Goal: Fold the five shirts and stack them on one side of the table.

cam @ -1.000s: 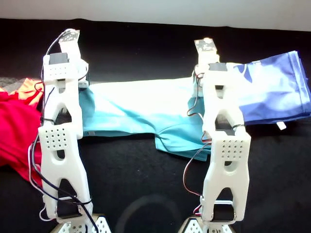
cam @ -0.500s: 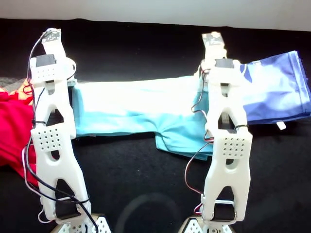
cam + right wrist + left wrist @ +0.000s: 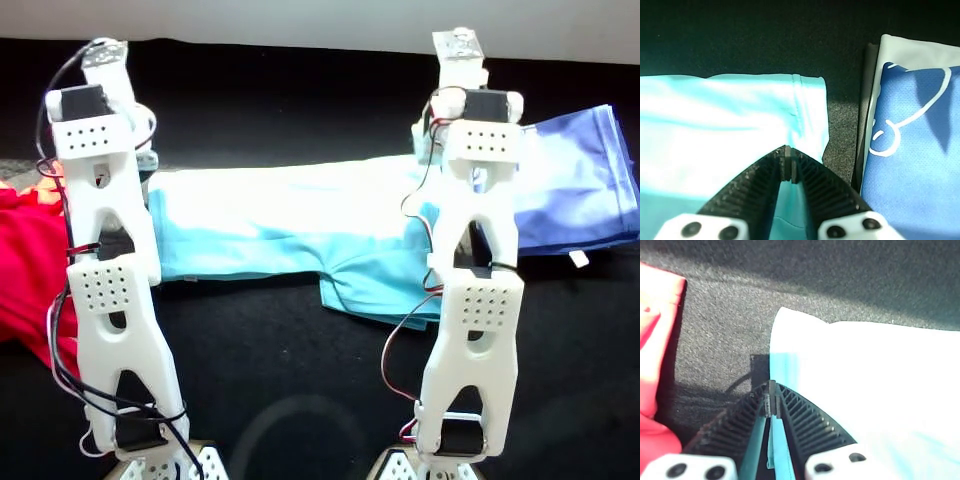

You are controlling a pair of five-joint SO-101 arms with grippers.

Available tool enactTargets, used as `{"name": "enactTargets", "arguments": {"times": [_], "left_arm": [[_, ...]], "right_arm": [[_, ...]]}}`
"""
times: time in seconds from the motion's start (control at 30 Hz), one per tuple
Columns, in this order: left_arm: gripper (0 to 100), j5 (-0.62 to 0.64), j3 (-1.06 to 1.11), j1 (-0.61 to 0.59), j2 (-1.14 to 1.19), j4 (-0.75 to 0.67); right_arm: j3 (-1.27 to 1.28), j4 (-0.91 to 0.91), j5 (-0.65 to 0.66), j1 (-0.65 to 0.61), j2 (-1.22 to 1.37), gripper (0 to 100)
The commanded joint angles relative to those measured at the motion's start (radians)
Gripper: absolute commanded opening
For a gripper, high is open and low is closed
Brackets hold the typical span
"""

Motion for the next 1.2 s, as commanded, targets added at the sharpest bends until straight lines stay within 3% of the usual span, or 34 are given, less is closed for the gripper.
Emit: {"name": "enactTargets", "arguments": {"times": [0.0, 0.23, 0.43, 0.77, 0.97, 1.17], "left_arm": [[1, 0.003, 0.074, 0.039, -0.145, 0.015], [1, -0.002, 0.481, 0.136, -0.372, 0.014], [1, -0.002, 0.797, 0.150, -0.461, -0.155], [1, -0.052, 1.204, 0.128, -0.665, -0.325], [1, -0.084, 1.448, 0.064, -0.684, -0.578], [1, -0.078, 1.509, -0.045, -0.622, -0.738]], "right_arm": [[-0.108, 0.085, -0.009, -0.010, -0.082, 0.7], [-0.114, 0.090, -0.009, -0.004, -0.093, 0.7], [-0.018, 0.091, -0.009, -0.013, -0.239, 0.6], [0.596, 0.088, -0.009, -0.090, -0.690, 0.6], [0.951, 0.074, -0.005, -0.166, -0.809, 0.6], [1.257, -0.062, 0.000, -0.236, -0.898, 0.6]]}}
